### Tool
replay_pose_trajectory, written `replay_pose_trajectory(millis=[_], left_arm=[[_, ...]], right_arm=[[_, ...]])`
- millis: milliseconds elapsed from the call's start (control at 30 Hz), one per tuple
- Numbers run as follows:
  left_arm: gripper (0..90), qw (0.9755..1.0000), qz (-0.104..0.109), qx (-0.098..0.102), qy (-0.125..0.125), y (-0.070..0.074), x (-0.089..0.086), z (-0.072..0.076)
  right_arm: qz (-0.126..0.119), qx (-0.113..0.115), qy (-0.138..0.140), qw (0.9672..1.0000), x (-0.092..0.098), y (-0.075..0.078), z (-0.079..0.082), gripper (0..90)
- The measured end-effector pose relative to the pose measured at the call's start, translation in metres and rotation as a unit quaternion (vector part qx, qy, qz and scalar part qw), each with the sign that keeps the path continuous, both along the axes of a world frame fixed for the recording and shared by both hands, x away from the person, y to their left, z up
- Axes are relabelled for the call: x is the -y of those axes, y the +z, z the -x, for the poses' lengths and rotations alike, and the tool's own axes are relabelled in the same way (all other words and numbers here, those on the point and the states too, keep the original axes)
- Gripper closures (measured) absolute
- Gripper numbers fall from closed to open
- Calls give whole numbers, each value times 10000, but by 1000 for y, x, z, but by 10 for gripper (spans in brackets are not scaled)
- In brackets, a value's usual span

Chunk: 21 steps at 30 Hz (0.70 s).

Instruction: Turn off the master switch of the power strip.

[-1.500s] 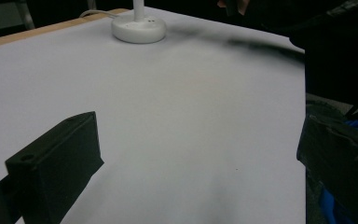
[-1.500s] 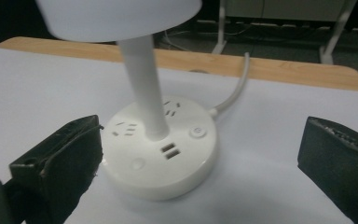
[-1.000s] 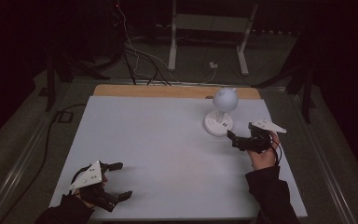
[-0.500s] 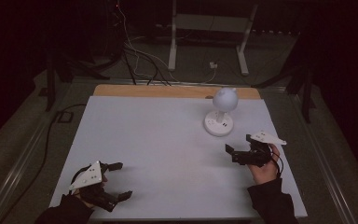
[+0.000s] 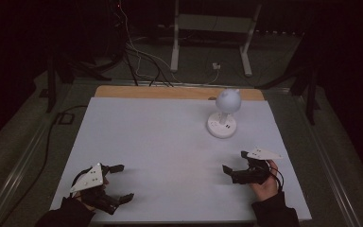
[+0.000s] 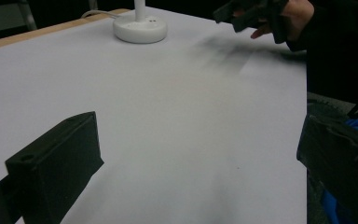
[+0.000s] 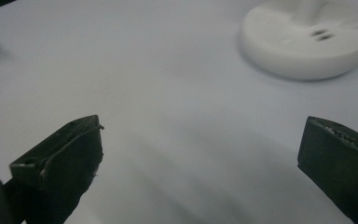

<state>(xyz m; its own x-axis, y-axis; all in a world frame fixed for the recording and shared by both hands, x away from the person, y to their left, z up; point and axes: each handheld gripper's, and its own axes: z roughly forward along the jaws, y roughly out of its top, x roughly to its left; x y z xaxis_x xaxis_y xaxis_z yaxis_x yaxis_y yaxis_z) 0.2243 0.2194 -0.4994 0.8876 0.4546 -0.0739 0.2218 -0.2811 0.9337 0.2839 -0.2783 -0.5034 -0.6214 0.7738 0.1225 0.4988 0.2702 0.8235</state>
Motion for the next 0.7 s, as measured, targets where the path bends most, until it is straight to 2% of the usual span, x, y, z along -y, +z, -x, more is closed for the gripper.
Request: replay_pose_trajectory(millis=[133,233,300,400,500,700], left_arm=[[2,10000,8,3,0,0,0,0],[2,10000,16,-5,3,0,0,0],[2,10000,7,-3,-4,0,0,0],[2,10000,11,-7,-7,0,0,0],[2,10000,3,-10,-5,0,1,0],[2,10000,-2,-12,-3,0,0,0]], right_arm=[[34,-124,156,9998,-1,-5,7,0],[45,-195,167,9997,0,-6,11,0],[-27,-190,318,9993,1,-8,13,0],[23,-314,416,9986,3,-10,15,88],[136,-443,471,9978,2,-12,16,64],[187,-598,708,9955,-1,-14,15,25]])
